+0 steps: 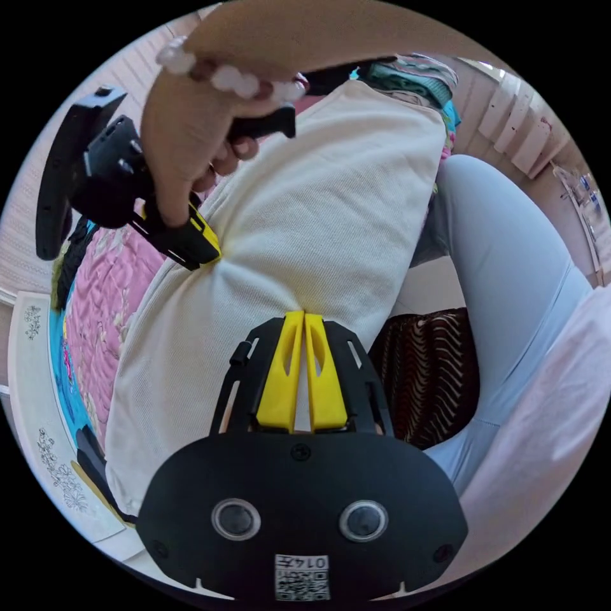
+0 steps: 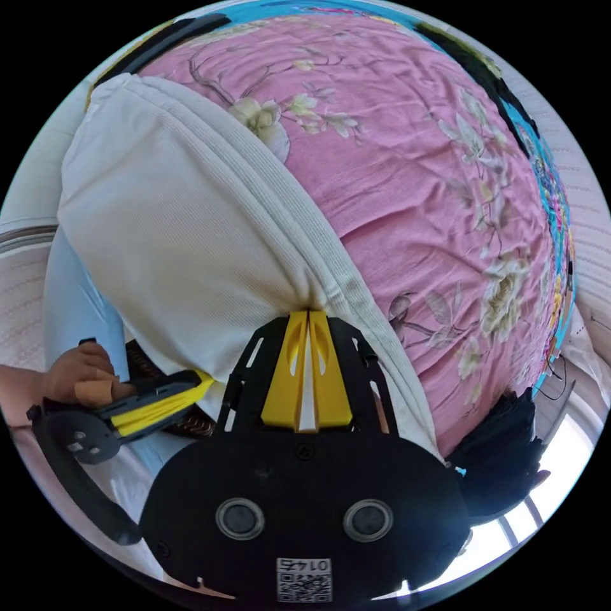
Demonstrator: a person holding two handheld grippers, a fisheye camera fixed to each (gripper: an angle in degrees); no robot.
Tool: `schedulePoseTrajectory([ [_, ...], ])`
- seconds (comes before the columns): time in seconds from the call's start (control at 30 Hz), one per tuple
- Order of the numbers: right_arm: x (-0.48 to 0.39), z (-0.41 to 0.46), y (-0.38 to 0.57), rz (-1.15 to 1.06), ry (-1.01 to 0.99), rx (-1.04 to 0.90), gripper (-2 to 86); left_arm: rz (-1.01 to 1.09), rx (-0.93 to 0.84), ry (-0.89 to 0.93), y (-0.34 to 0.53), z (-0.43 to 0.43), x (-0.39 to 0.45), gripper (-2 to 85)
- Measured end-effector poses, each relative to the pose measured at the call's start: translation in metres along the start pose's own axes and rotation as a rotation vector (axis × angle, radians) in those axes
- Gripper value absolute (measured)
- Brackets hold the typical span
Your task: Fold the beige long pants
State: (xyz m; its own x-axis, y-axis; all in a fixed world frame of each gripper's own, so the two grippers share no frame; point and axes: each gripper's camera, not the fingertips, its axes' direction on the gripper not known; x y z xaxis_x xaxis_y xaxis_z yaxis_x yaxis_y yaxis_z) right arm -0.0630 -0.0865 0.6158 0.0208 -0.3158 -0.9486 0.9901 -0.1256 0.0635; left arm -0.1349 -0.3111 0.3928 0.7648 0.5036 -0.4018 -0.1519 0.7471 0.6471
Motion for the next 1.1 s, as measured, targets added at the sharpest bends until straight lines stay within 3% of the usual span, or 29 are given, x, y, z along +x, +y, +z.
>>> schedulePoseTrajectory([
  [0.13,0.001,0.003,-0.007,-0.074,0.066,-0.055,-0.4,0.009,0.016,0.02,-0.015,0.016,0.008,-1.0],
  [0.33,0.037,0.004,-0.002,-0.067,-0.021,-0.103,-0.5,0.123,0.026,-0.103,-0.035,0.033,0.039,-1.0],
  [0.5,0.067,0.004,0.009,-0.056,-0.056,-0.17,-0.5,0.041,0.053,-0.029,-0.048,0.046,0.033,-1.0],
  [0.67,0.11,-0.007,0.064,0.02,-0.141,-0.038,-0.5,0.095,0.021,-0.174,-0.063,0.053,0.058,-1.0],
  [0.9,0.17,-0.034,0.293,0.274,-0.41,0.458,-0.3,-0.207,0.117,0.013,-0.057,0.029,0.018,-1.0],
  [0.97,0.183,-0.028,0.37,0.407,-0.404,0.546,0.0,-0.242,0.124,0.038,-0.06,0.027,0.008,-0.9],
  [1.1,0.23,0.006,0.549,0.885,-0.454,0.654,1.6,-0.323,0.161,0.133,-0.085,0.026,-0.014,-0.6],
])
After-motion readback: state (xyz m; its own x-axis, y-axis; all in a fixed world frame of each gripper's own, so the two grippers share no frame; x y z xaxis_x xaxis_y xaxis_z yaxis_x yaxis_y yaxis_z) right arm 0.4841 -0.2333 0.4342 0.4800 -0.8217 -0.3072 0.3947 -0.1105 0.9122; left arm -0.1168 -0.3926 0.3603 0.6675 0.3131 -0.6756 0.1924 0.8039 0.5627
